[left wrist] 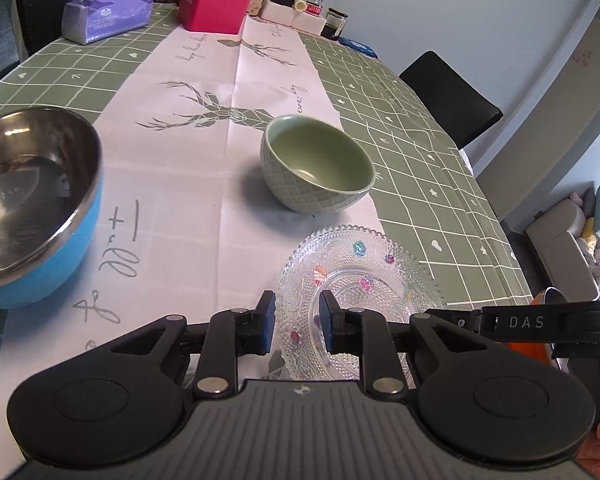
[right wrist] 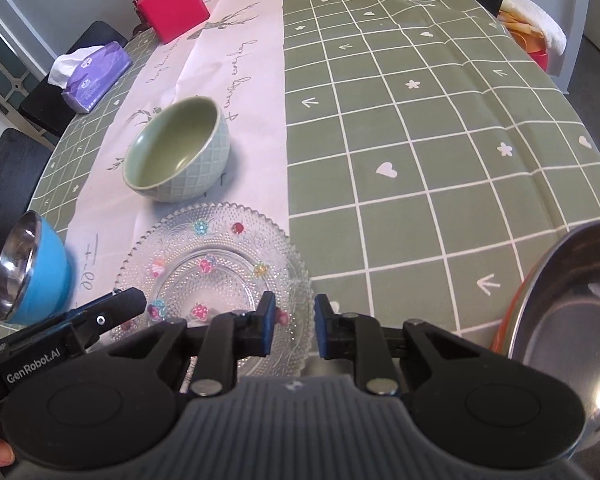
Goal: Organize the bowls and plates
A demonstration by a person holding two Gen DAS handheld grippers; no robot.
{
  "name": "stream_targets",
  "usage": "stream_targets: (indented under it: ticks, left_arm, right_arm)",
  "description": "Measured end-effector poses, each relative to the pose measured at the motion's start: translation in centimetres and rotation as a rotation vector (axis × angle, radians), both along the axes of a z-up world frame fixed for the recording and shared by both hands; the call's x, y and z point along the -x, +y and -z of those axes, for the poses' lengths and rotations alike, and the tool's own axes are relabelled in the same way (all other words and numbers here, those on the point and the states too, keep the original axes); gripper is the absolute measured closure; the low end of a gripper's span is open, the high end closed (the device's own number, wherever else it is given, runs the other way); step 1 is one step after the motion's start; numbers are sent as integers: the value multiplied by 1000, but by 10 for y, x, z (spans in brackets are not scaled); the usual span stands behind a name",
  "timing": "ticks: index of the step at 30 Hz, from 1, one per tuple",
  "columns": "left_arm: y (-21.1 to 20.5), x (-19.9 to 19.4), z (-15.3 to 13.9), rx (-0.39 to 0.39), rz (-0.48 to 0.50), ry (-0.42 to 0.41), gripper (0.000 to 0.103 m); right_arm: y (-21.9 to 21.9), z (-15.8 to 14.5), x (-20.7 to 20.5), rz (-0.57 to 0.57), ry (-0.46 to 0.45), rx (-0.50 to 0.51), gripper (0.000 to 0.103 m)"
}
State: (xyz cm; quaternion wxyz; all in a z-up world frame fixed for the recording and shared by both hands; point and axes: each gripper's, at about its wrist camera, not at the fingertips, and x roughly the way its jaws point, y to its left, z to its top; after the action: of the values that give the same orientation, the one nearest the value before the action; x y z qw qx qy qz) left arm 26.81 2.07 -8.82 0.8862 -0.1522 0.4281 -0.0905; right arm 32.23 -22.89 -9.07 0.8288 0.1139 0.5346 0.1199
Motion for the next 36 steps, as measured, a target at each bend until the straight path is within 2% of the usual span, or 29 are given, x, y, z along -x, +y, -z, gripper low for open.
stream_targets:
  ticks: [16, 30, 36]
  left_arm:
    - [16, 56, -44, -54, -27, -24, 78]
    - [63, 111, -50, -67, -67, 30, 78]
    - [84, 130, -47, -110, -109, 63, 78]
  right_arm:
    - [15, -33, 59, -12, -22, -64, 84]
    - [56, -42, 115, -74, -15, -81, 84]
    - [83, -35, 129, -118, 17, -90, 84]
